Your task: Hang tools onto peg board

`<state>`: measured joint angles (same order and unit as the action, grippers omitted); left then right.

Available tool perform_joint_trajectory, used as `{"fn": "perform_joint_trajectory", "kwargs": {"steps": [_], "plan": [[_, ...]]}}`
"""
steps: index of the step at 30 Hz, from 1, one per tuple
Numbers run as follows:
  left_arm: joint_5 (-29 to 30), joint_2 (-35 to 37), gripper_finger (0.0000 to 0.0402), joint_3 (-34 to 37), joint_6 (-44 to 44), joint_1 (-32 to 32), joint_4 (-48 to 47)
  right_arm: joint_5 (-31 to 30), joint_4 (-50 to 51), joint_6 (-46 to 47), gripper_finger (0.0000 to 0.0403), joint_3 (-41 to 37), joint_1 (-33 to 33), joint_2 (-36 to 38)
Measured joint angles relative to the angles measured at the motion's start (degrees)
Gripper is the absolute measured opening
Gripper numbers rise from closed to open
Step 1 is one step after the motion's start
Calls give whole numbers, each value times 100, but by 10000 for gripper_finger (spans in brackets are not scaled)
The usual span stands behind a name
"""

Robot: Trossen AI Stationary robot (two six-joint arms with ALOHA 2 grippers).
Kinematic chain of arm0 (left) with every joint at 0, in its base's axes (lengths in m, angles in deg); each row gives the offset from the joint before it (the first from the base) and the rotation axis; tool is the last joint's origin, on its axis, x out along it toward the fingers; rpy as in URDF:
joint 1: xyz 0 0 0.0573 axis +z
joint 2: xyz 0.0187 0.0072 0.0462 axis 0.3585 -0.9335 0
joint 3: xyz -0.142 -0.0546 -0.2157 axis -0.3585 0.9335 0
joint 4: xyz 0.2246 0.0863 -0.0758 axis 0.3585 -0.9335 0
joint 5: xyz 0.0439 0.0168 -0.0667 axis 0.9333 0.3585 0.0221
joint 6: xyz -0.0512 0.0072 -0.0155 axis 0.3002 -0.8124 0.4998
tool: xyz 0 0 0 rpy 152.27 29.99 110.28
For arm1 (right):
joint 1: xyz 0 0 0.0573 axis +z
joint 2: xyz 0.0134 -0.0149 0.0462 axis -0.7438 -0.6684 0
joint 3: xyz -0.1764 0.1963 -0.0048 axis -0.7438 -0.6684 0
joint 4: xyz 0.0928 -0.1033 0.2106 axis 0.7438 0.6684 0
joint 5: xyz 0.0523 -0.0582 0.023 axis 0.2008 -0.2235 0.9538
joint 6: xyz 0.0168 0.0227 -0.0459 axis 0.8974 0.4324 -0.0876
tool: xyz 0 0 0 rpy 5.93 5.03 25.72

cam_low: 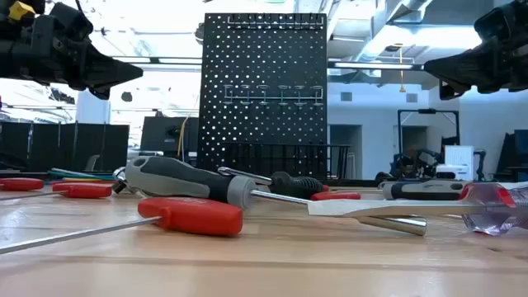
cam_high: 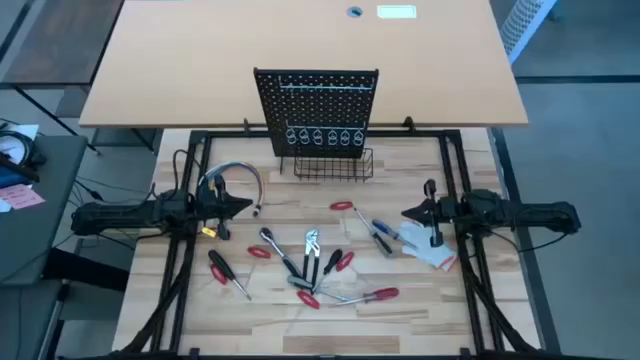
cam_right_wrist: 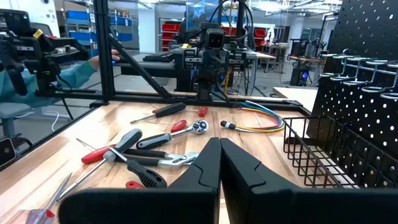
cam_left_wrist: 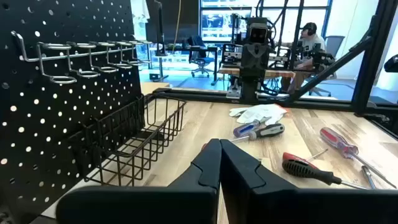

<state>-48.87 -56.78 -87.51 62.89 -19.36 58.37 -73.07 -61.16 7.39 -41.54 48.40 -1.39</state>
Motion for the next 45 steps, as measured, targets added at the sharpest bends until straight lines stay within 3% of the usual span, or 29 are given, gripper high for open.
{"fn": "perform_joint_trajectory", "kwargs": {"steps": [38, 45], "plan": [[-2, 1, 0, 2, 1, 0, 0, -69, -143, -2, 13, 2, -57, -3], [-2, 2, 0, 0, 1, -1, 0, -153, -1920, 1716, 13, 0, -87, 0]]}}
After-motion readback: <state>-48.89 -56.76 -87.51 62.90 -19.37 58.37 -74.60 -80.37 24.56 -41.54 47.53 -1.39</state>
